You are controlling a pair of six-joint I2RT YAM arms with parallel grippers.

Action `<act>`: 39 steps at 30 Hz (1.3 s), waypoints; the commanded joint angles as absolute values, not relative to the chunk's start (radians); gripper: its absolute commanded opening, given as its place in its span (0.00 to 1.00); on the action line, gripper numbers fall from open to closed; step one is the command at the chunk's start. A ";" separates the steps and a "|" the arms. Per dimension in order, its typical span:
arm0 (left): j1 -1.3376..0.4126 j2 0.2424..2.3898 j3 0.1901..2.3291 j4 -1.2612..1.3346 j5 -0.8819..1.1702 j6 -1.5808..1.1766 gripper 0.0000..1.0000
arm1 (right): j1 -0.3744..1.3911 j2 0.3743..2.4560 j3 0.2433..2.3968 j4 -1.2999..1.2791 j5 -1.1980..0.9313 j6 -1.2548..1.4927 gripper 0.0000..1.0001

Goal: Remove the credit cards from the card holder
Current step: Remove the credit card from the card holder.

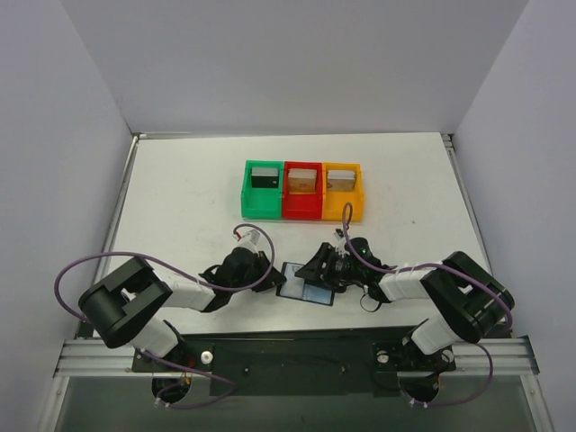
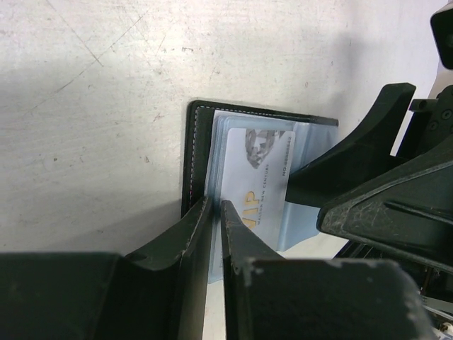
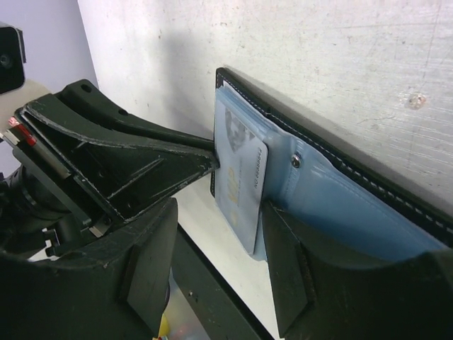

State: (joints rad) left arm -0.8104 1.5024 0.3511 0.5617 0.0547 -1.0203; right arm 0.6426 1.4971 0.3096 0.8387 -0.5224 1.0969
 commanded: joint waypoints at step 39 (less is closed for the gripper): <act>-0.884 1.551 0.333 0.468 0.054 -1.054 0.18 | 0.655 1.566 0.344 1.118 -0.644 1.167 0.45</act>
